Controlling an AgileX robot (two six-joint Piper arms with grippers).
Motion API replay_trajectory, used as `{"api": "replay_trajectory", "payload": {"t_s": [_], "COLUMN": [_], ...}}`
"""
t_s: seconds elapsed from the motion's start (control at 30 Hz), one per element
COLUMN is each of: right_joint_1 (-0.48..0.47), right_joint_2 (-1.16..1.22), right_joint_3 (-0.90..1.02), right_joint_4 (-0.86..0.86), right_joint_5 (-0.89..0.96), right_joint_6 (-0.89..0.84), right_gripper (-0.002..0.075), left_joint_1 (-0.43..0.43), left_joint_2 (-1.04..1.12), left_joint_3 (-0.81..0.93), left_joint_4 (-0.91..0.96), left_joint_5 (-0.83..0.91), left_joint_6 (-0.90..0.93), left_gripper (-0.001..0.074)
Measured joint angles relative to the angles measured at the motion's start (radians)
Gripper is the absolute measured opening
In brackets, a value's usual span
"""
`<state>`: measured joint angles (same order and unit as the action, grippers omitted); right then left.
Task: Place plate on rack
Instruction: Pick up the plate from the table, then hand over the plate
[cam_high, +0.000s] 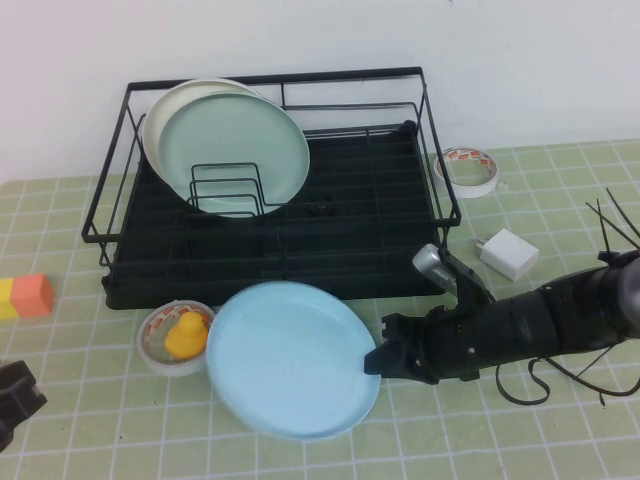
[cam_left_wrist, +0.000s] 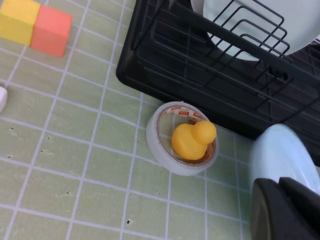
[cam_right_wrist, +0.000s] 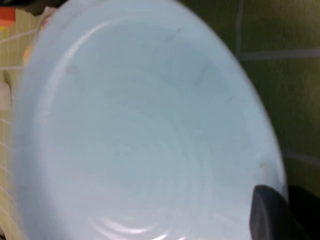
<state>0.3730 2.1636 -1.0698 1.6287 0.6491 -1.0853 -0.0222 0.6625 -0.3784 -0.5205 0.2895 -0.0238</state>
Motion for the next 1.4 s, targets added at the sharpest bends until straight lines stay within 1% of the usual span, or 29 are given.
{"api": "replay_trajectory", "payload": {"t_s": [0.1,0.3,0.4,0.57,0.87,0.93,1.03,1.07,1.13,1.2,1.3,1.33,1.4], "right_joint_1": [0.0,0.002,0.008,0.03,0.047,0.063,0.089,0.097,0.11,0.124,0.149,0.156,0.174], "right_joint_2": [0.0,-0.002,-0.012,-0.081,-0.2,-0.232,-0.284,-0.302,-0.334,-0.361,-0.382,-0.386,-0.388], "right_joint_3": [0.0,0.0,0.0,0.0,0.002,0.002,0.002,0.002,0.002,0.003,0.008,0.008,0.009], "right_joint_4": [0.0,0.0,0.0,0.0,0.0,-0.009,-0.025,-0.029,-0.041,-0.056,-0.068,-0.07,-0.082], "right_joint_5": [0.0,0.009,0.03,0.056,0.1,0.1,0.105,0.106,0.107,0.107,0.107,0.103,0.084], "right_joint_6": [-0.001,-0.028,-0.043,-0.077,-0.114,-0.121,-0.126,-0.125,-0.125,-0.125,-0.127,-0.127,-0.127], "right_gripper": [0.0014,0.0011,0.0011,0.0011,0.0011,0.0011,0.0011,0.0011,0.0011,0.0011,0.0011,0.0011,0.0011], "left_joint_1": [0.0,0.0,0.0,0.0,0.0,0.0,0.0,0.0,0.0,0.0,0.0,0.0,0.0], "left_joint_2": [0.0,0.0,0.0,0.0,0.0,0.0,0.0,0.0,0.0,0.0,0.0,0.0,0.0], "left_joint_3": [0.0,0.0,0.0,0.0,0.0,0.0,-0.002,-0.002,-0.002,-0.002,-0.002,-0.002,-0.002], "left_joint_4": [-0.011,-0.089,-0.128,-0.146,-0.167,-0.197,-0.265,-0.296,-0.348,-0.399,-0.45,-0.461,-0.483], "left_joint_5": [0.0,0.0,0.016,0.108,0.119,0.134,0.187,0.204,0.226,0.227,0.223,0.223,0.23], "left_joint_6": [0.0,0.035,0.034,0.03,0.03,0.047,0.137,0.173,0.214,0.235,0.26,0.272,0.298], "left_gripper": [-0.0003,-0.0001,0.0012,0.0017,0.0017,0.0017,0.0034,0.0062,0.0151,0.0301,0.0505,0.0554,0.0604]}}
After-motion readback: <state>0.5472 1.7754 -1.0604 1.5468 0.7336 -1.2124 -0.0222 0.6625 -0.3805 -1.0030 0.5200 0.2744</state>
